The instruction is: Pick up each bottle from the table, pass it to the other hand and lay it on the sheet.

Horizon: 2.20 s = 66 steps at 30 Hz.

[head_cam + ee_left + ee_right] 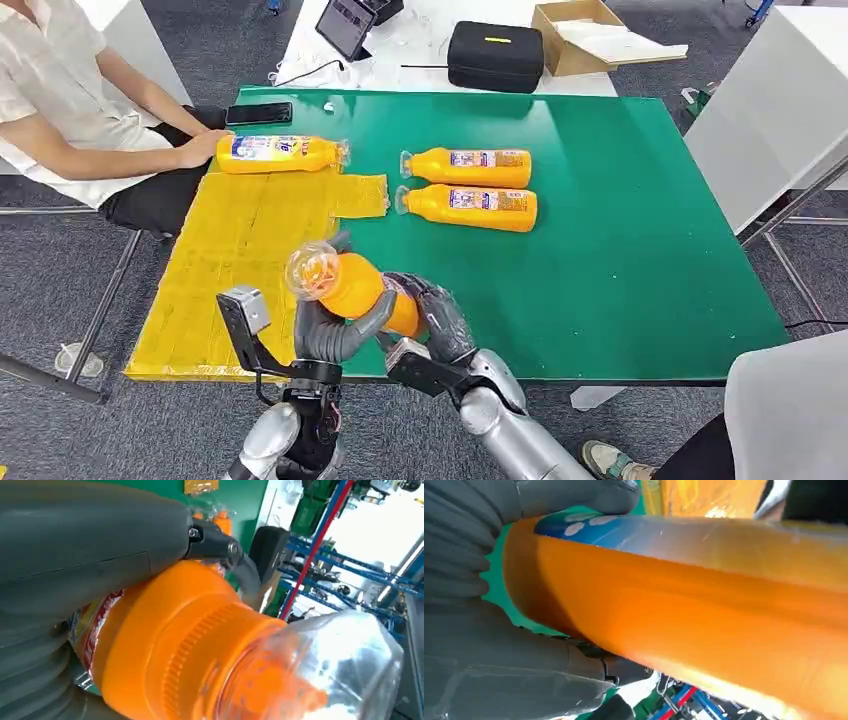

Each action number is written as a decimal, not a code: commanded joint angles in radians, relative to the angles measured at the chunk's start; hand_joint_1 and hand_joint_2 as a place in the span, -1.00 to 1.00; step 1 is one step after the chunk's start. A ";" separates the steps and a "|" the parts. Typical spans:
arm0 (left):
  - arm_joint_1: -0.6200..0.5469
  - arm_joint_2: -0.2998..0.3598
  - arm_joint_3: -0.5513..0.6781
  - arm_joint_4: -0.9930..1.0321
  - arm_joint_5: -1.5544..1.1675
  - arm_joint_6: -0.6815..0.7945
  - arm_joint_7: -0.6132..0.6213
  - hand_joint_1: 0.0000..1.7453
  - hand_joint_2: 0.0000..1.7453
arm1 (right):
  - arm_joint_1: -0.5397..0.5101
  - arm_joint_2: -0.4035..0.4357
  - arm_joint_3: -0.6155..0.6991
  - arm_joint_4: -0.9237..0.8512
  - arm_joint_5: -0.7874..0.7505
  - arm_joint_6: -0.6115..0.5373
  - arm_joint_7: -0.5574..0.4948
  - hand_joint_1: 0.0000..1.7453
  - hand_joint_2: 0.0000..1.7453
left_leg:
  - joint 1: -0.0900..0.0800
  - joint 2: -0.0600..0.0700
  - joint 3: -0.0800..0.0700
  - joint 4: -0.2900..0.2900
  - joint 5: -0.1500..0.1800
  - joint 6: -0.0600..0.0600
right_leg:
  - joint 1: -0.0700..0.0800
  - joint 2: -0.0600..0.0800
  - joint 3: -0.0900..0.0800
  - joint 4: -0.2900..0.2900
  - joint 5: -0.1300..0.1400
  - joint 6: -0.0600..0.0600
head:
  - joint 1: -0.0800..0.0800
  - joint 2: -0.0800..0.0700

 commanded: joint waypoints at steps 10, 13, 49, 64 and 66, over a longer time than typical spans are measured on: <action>-0.039 0.015 0.002 0.037 0.021 -0.017 -0.002 1.00 1.00 | -0.004 0.000 -0.029 -0.084 -0.199 0.157 -0.038 0.62 1.00 | 0.000 0.000 0.001 0.000 0.000 0.000 | 0.000 -0.001 0.001 0.000 0.000 -0.001 | 0.000 0.000; -0.034 0.024 0.001 0.021 0.037 -0.041 -0.001 1.00 1.00 | -0.010 -0.004 -0.023 -0.090 -0.196 0.158 -0.024 -1.00 1.00 | 0.000 0.001 0.001 0.000 0.000 0.000 | 0.000 0.000 0.001 0.000 0.000 -0.001 | 0.000 0.000; -0.002 0.070 0.340 -0.017 -0.537 0.329 -0.095 1.00 1.00 | 0.365 -0.021 -0.395 -0.284 -0.075 -0.196 -0.166 -1.00 -1.00 | 0.000 0.001 -0.002 0.000 -0.001 0.000 | 0.001 -0.001 -0.003 0.003 -0.001 -0.002 | -0.001 0.000; -0.300 0.167 0.325 0.815 -1.189 0.371 0.063 1.00 1.00 | 0.262 -0.045 -0.227 -0.155 -0.186 -0.208 -0.166 -1.00 -1.00 | 0.000 0.004 -0.001 -0.001 0.004 -0.002 | 0.001 0.000 -0.005 0.001 0.005 -0.008 | 0.000 0.000; -0.319 0.168 0.294 0.854 -1.233 0.335 0.088 1.00 1.00 | 0.256 -0.048 -0.207 -0.154 -0.196 -0.211 -0.166 -1.00 -1.00 | 0.000 0.002 -0.001 -0.001 0.004 -0.002 | 0.001 -0.002 -0.004 0.002 0.004 -0.008 | 0.000 0.000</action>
